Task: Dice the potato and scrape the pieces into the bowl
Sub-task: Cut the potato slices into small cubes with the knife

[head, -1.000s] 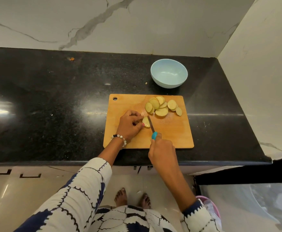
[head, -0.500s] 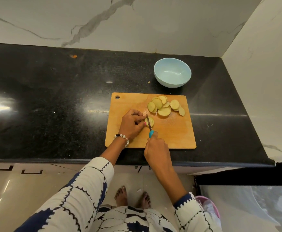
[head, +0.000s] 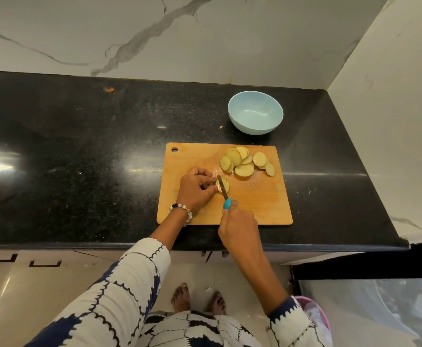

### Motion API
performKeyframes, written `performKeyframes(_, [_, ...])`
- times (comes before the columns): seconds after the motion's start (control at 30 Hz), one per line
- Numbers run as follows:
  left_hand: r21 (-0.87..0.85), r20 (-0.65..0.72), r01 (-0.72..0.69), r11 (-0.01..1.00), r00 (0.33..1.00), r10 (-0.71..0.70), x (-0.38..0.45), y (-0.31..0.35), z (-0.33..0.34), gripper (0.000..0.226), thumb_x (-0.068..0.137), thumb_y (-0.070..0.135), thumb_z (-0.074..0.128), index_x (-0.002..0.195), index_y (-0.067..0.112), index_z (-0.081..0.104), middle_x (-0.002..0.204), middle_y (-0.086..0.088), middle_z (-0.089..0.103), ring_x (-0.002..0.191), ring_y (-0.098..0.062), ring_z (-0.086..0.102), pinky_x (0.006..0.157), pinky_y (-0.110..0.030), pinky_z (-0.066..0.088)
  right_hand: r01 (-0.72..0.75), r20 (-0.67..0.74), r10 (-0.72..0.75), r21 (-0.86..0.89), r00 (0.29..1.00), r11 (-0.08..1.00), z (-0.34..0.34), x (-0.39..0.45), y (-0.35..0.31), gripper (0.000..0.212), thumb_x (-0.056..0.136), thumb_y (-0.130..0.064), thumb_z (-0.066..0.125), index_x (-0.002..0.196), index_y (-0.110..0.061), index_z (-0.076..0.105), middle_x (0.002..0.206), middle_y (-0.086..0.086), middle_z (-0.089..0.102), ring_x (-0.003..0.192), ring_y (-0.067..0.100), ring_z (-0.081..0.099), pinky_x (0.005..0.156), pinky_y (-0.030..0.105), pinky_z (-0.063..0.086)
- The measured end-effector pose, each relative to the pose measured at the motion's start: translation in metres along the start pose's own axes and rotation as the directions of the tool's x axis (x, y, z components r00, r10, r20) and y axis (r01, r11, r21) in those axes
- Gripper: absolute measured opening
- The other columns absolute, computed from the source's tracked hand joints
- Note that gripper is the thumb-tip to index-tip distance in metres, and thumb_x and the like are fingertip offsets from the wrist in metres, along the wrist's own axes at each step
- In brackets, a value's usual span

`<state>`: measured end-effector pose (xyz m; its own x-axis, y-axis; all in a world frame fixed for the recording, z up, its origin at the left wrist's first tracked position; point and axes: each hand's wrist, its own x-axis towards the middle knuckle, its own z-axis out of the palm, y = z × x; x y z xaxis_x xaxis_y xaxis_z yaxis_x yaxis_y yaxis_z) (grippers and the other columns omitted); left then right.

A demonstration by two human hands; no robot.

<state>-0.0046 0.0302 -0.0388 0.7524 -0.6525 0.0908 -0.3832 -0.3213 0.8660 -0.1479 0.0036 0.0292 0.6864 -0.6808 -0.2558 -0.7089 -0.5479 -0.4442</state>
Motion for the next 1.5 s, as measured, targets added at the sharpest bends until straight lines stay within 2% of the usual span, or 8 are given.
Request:
performKeyframes(0.43, [-0.025, -0.006, 0.035, 0.999, 0.999, -0.035, 0.001, 0.001, 0.000, 0.024, 0.071, 0.011, 0.078, 0.094, 0.007, 0.073, 0.098, 0.001, 0.058, 0.085, -0.009, 0.055, 0.072, -0.017, 0.049, -0.037, 0.088, 0.048, -0.121, 0.995, 0.992, 0.010, -0.013, -0.005, 0.054, 0.099, -0.018, 0.037, 0.146, -0.001, 0.015, 0.116, 0.017, 0.057, 0.103, 0.029, 0.058, 0.075, 0.032, 0.044])
performKeyframes(0.57, [-0.022, 0.002, 0.045, 0.999, 0.999, -0.045, 0.000, 0.001, 0.000, 0.024, 0.072, 0.012, 0.078, 0.095, 0.008, 0.073, 0.099, 0.003, 0.058, 0.087, -0.007, 0.054, 0.071, -0.010, 0.047, -0.023, 0.138, 0.035, -0.089, 0.990, 0.996, -0.003, -0.034, 0.005, 0.040, 0.100, -0.025, 0.034, 0.135, -0.006, 0.031, 0.113, 0.015, 0.055, 0.099, 0.028, 0.057, 0.072, 0.033, 0.041])
performKeyframes(0.77, [0.002, -0.021, 0.106, 0.994, 0.994, -0.106, 0.000, 0.005, 0.002, 0.027, 0.078, 0.011, 0.072, 0.104, 0.006, 0.070, 0.106, -0.005, 0.060, 0.093, -0.015, 0.060, 0.081, -0.020, 0.052, -0.014, -0.058, 0.019, 0.080, 0.998, 0.997, -0.021, -0.026, 0.025, 0.039, 0.100, -0.028, 0.036, 0.133, -0.007, 0.041, 0.092, 0.007, 0.060, 0.079, 0.020, 0.060, 0.064, 0.030, 0.047])
performKeyframes(1.0, [0.374, -0.136, 0.283, 0.883, 0.959, -0.250, -0.016, 0.037, 0.038, 0.062, 0.079, 0.053, 0.063, 0.122, 0.009, 0.056, 0.114, -0.010, 0.051, 0.105, -0.024, 0.048, 0.088, -0.030, 0.039, -0.064, -0.134, 0.098, 0.238, 0.986, 0.969, -0.016, -0.018, 0.042, 0.039, 0.099, -0.023, 0.043, 0.133, -0.005, 0.047, 0.078, 0.000, 0.055, 0.069, 0.011, 0.058, 0.062, 0.029, 0.052])
performKeyframes(1.1, [0.515, -0.146, 0.283, 0.809, 0.959, -0.242, -0.012, 0.044, 0.044, 0.057, 0.082, 0.051, 0.060, 0.118, 0.008, 0.050, 0.117, -0.010, 0.049, 0.106, -0.025, 0.047, 0.089, -0.032, 0.041, -0.061, -0.130, 0.100, 0.273, 0.986, 0.960, -0.014, -0.017, 0.044, 0.037, 0.099, -0.022, 0.043, 0.131, -0.004, 0.048, 0.074, -0.004, 0.053, 0.065, 0.010, 0.057, 0.059, 0.025, 0.051])
performKeyframes(1.3, [0.463, 0.121, 0.068, 0.884, 0.983, -0.138, 0.002, 0.026, 0.020, 0.040, 0.077, 0.033, 0.068, 0.110, 0.014, 0.056, 0.111, -0.006, 0.050, 0.103, -0.023, 0.049, 0.086, -0.030, 0.041, -0.018, -0.090, 0.046, 0.291, 0.995, 0.956, -0.005, -0.019, 0.048, 0.043, 0.099, -0.025, 0.045, 0.138, -0.006, 0.043, 0.071, -0.007, 0.053, 0.062, 0.011, 0.058, 0.058, 0.028, 0.054])
performKeyframes(1.4, [0.473, 0.359, -0.082, 0.877, 0.927, -0.107, 0.010, 0.022, 0.003, 0.041, 0.075, 0.032, 0.073, 0.112, 0.020, 0.059, 0.109, -0.002, 0.051, 0.102, -0.019, 0.049, 0.084, -0.027, 0.042, 0.022, -0.093, 0.000, 0.240, 0.996, 0.970, 0.000, -0.023, 0.049, 0.046, 0.099, -0.027, 0.043, 0.141, -0.008, 0.038, 0.071, -0.006, 0.054, 0.062, 0.012, 0.058, 0.057, 0.028, 0.053])
performKeyframes(1.5, [0.493, 0.412, -0.150, 0.857, 0.908, -0.078, 0.010, 0.024, -0.003, 0.046, 0.074, 0.033, 0.074, 0.116, 0.022, 0.060, 0.108, -0.002, 0.051, 0.100, -0.019, 0.050, 0.082, -0.024, 0.041, 0.061, -0.113, -0.044, 0.146, 0.993, 0.987, 0.007, -0.029, 0.048, 0.048, 0.100, -0.030, 0.040, 0.143, -0.010, 0.036, 0.073, -0.002, 0.057, 0.064, 0.012, 0.057, 0.059, 0.034, 0.051])
